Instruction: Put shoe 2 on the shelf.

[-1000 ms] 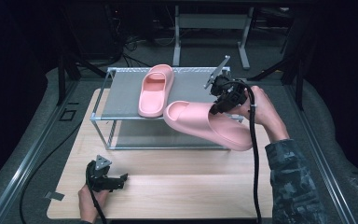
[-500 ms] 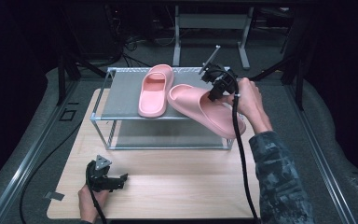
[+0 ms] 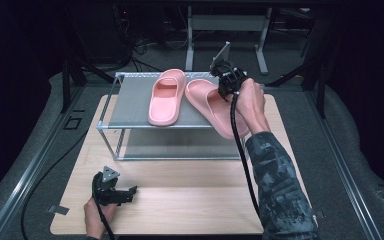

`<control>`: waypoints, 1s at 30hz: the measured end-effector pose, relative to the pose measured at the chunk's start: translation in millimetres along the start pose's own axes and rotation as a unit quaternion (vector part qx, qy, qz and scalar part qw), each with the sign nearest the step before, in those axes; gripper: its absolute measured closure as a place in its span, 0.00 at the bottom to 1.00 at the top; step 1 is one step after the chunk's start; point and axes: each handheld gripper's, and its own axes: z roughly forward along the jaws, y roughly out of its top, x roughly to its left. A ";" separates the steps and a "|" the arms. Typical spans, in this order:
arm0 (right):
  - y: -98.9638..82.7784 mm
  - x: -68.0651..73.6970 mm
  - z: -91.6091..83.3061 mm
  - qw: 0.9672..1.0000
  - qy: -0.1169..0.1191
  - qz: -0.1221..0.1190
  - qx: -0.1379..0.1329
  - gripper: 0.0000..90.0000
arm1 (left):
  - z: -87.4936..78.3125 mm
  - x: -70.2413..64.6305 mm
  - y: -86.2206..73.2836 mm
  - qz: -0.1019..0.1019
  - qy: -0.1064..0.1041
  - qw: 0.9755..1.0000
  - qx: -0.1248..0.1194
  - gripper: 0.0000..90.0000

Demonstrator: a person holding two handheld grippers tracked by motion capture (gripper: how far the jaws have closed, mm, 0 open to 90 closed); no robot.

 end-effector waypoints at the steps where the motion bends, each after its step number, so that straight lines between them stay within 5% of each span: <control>1: 2.2 0.4 2.3 1.000 -0.006 0.008 0.003 0.91 | 0.0 0.0 0.0 0.000 0.000 1.000 0.000 0.01; 9: 25.7 -3.5 21.7 0.997 -0.019 0.075 0.018 0.91 | 0.0 0.0 0.0 0.000 0.000 1.000 0.000 0.01; 16: 39.2 -6.9 33.2 0.991 -0.048 0.124 -0.002 0.90 | 0.0 0.0 0.0 0.000 0.000 1.000 0.000 0.01; 19: 40.3 -7.2 34.4 0.991 -0.041 0.127 -0.014 0.87 | 0.0 0.0 0.0 0.000 0.000 1.000 0.000 0.01; 21: 38.1 -9.0 35.2 0.991 -0.025 0.127 -0.020 0.77 | 0.0 -0.1 0.0 0.000 0.000 1.000 0.000 0.01; 22: 34.8 -9.8 34.9 0.991 -0.035 0.124 -0.027 0.72 | 0.0 -0.1 0.0 0.000 0.000 1.000 0.000 0.01; 26: 19.2 -16.7 25.8 0.993 0.007 0.105 -0.049 0.63 | -0.1 -0.1 0.0 0.000 0.000 1.000 0.000 0.01; 30: -6.4 -27.8 11.2 0.990 0.047 0.096 -0.087 0.64 | 0.0 -0.1 0.0 0.000 0.000 1.000 0.000 0.01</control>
